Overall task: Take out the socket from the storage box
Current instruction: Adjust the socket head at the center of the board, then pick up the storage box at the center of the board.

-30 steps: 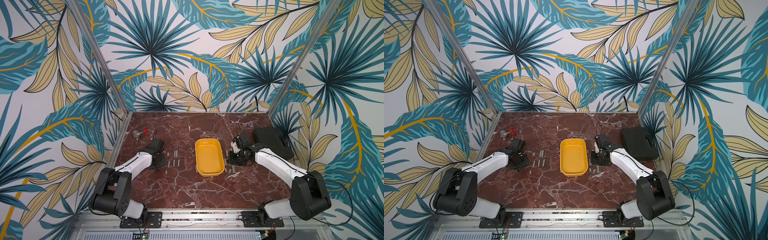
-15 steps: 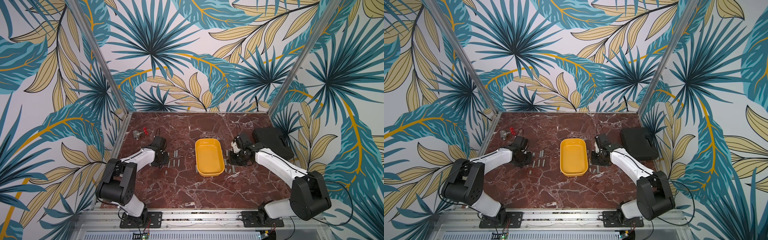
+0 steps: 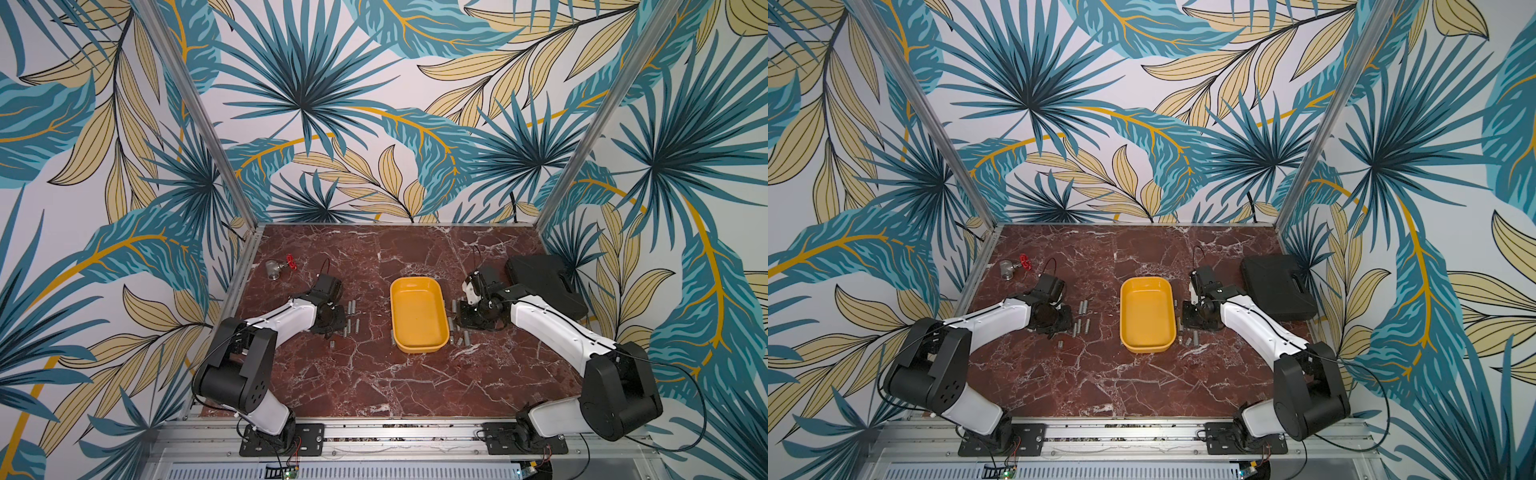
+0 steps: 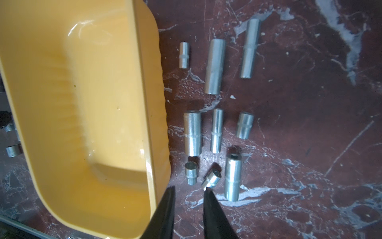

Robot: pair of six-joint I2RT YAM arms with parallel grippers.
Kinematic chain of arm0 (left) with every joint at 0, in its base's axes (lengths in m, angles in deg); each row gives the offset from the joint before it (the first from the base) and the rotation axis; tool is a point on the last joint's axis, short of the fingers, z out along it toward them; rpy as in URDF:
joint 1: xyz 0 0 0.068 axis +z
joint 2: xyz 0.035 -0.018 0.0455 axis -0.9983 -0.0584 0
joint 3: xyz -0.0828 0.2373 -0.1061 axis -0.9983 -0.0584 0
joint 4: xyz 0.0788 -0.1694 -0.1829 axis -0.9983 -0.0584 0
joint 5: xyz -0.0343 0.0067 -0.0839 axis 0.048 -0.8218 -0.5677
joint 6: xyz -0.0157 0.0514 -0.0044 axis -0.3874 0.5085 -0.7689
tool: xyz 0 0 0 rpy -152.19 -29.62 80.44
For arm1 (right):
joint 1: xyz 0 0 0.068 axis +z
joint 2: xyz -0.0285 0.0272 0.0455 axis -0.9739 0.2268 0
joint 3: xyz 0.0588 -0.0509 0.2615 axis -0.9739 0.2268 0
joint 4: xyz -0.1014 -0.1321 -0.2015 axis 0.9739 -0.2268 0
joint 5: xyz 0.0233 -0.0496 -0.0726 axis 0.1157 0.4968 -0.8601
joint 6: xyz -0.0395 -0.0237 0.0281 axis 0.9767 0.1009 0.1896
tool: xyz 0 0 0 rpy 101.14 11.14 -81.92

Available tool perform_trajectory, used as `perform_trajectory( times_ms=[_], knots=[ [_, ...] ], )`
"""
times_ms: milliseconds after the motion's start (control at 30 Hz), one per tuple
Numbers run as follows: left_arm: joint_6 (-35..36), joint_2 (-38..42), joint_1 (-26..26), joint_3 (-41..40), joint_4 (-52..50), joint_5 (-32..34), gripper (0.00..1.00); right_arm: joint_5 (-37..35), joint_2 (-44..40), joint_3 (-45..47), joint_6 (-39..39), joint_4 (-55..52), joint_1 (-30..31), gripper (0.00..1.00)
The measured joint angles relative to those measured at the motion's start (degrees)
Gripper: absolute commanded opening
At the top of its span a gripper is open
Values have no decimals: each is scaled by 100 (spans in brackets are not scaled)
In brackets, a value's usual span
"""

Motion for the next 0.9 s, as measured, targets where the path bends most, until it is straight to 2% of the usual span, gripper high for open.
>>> perform_trajectory(
  times_ms=[567,767,900],
  knots=[
    [-28,459,0,0,-170,107,40,334,70,-461,-11,81,0,36],
    [-74,1021,-92,0,-278,107,41,452,461,-688,-59,201,31,38],
    [-212,1211,-361,0,-334,105,41,450,861,-879,-63,286,136,38]
  ],
)
